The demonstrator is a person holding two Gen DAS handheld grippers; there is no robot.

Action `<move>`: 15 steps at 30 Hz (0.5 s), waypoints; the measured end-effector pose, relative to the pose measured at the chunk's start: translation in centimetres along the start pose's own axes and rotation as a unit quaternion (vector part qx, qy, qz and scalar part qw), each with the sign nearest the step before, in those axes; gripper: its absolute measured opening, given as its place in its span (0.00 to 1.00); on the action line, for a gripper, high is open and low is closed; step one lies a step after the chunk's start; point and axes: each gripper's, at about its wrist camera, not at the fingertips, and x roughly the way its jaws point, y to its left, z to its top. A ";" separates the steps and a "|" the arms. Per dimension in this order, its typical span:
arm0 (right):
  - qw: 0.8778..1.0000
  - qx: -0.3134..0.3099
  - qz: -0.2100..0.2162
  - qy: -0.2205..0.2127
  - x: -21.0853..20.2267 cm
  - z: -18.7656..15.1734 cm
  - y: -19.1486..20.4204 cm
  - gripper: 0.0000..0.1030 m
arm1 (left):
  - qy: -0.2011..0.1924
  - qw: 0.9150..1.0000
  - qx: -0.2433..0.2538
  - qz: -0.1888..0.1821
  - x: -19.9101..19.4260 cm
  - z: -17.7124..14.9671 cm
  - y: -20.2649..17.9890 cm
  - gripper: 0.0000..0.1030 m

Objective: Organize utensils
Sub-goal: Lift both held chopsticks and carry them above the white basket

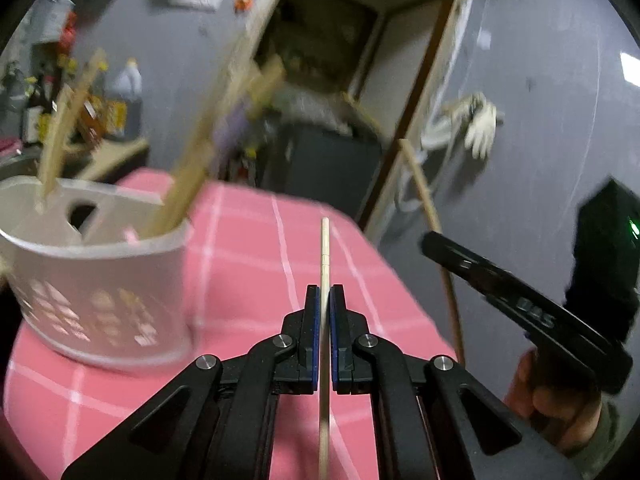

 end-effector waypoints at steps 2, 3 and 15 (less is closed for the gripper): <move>0.999 -0.002 0.009 -0.038 -0.5 0.6 1.2 0.05 | -0.036 0.999 -0.002 0.006 -1.7 0.9 0.5 0.02; 0.998 -0.004 0.015 -0.053 -0.3 0.9 1.9 0.05 | -0.048 0.999 -0.002 0.009 -1.7 1.3 0.2 0.02; 0.976 0.011 0.088 -0.198 2.4 4.1 7.8 0.05 | -0.186 0.980 -0.011 0.065 -6.5 7.4 6.9 0.02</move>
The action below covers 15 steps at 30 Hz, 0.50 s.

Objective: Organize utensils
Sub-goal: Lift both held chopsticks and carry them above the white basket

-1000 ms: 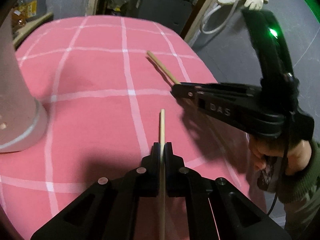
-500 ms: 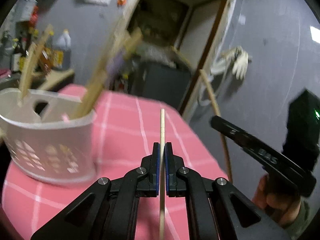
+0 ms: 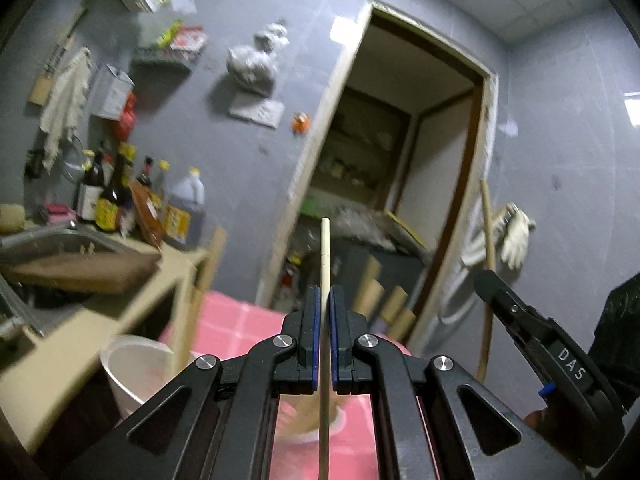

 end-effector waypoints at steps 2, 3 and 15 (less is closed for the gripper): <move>1.000 0.005 0.013 -0.017 1.2 0.0 0.8 0.05 | -0.017 1.000 0.002 0.012 -0.1 1.1 1.4 0.02; 1.000 0.007 0.017 -0.021 1.5 -0.1 1.1 0.05 | -0.024 1.000 0.000 0.016 0.3 1.5 2.4 0.02; 0.997 -0.001 0.033 -0.071 5.4 -1.7 3.4 0.05 | -0.100 0.992 -0.030 0.065 1.3 4.2 9.9 0.02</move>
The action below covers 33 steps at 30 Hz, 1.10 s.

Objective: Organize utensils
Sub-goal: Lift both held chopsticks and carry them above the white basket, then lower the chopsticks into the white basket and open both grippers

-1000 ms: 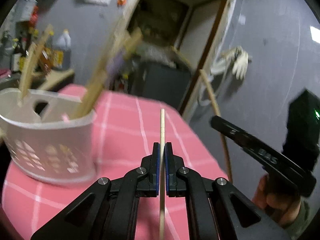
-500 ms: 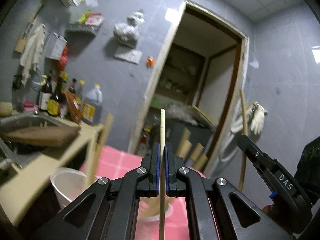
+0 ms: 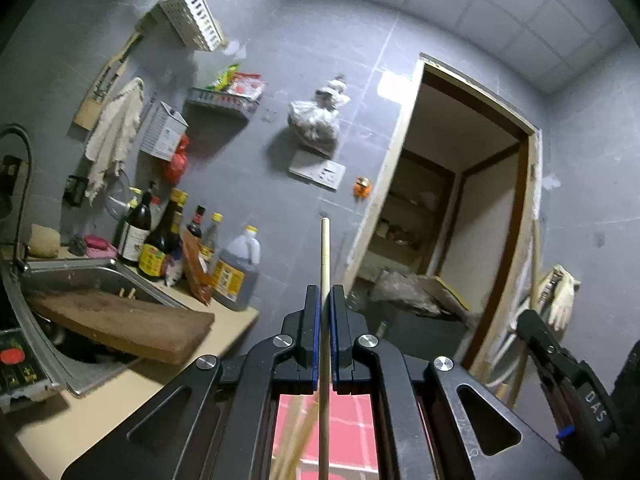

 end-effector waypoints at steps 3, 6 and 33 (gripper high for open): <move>1.000 -0.002 -0.005 -0.002 0.6 -0.8 0.0 0.05 | -0.008 1.000 0.001 0.012 0.6 -0.1 0.9 0.02; 1.000 -0.007 -0.010 0.001 0.9 -1.6 0.1 0.05 | -0.009 1.000 -0.003 0.019 1.1 -0.4 1.7 0.02; 0.996 -0.059 -0.022 0.068 -0.3 -5.0 1.3 0.06 | 0.067 0.997 0.026 0.003 0.5 -6.7 1.2 0.03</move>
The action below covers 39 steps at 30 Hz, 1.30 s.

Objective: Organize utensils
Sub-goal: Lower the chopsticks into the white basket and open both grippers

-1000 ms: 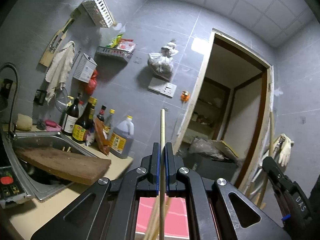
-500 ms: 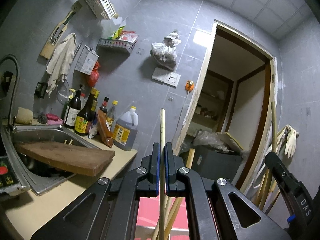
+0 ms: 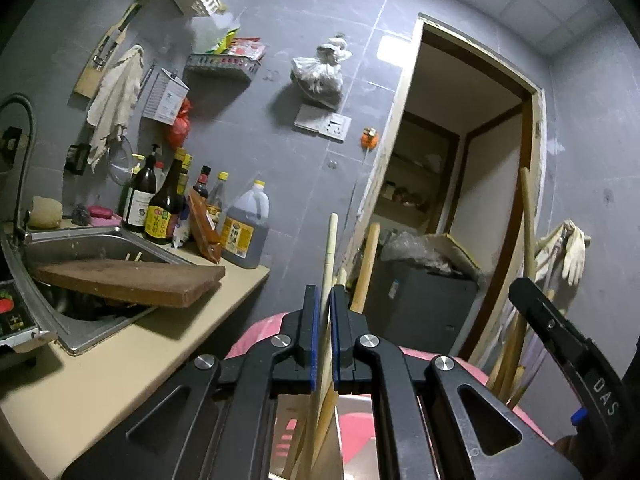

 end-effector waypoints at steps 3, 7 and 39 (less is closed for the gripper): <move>1.000 -0.006 -0.002 0.005 -0.3 -0.1 0.3 0.06 | 0.009 1.000 0.002 -0.003 -0.1 -0.3 -0.1 0.03; 1.000 -0.008 -0.005 0.014 -0.3 -0.5 0.4 0.06 | 0.021 1.000 -0.006 0.001 0.0 -0.8 0.2 0.04; 0.999 -0.002 -0.022 0.046 -0.6 -1.6 -0.3 0.06 | 0.042 0.999 -0.005 -0.021 -0.2 -1.2 0.0 0.04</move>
